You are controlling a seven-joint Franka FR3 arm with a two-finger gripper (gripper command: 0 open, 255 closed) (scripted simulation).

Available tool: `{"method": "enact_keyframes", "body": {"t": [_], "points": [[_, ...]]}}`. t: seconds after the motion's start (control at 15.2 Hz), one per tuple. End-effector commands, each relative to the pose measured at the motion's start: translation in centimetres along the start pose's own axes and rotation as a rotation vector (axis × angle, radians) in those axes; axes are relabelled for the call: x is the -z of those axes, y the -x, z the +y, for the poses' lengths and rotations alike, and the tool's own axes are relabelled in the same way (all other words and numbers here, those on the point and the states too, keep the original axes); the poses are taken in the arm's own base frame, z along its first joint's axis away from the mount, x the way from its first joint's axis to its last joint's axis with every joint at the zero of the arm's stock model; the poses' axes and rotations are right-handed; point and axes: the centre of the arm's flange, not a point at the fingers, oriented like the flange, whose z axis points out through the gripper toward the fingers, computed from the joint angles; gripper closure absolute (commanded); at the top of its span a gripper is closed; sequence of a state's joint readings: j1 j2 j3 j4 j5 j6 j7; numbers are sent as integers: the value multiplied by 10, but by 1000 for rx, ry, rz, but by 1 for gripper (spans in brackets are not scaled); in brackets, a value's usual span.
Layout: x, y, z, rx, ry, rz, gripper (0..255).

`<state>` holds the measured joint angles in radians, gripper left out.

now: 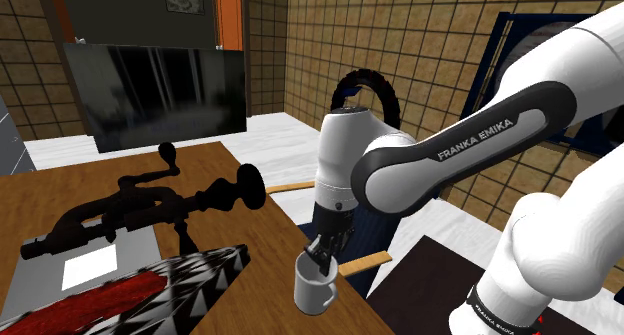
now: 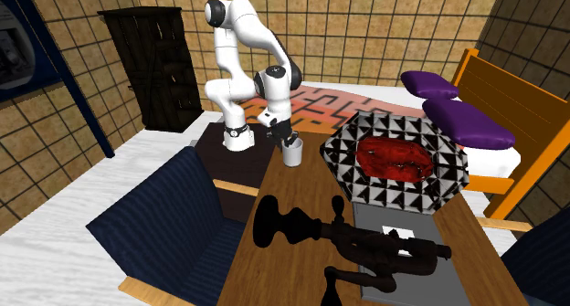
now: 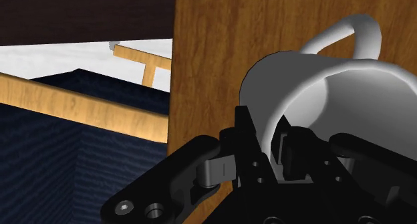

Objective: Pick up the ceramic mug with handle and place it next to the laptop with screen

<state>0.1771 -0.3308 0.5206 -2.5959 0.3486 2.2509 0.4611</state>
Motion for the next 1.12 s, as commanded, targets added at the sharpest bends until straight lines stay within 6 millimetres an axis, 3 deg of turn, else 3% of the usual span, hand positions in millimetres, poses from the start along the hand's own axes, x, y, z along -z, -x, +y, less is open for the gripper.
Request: {"method": "enact_keyframes", "body": {"t": [0.0,1.06], "points": [[8,0,-1,0,0,0,255],[92,8,-6,0,0,0,255]]}}
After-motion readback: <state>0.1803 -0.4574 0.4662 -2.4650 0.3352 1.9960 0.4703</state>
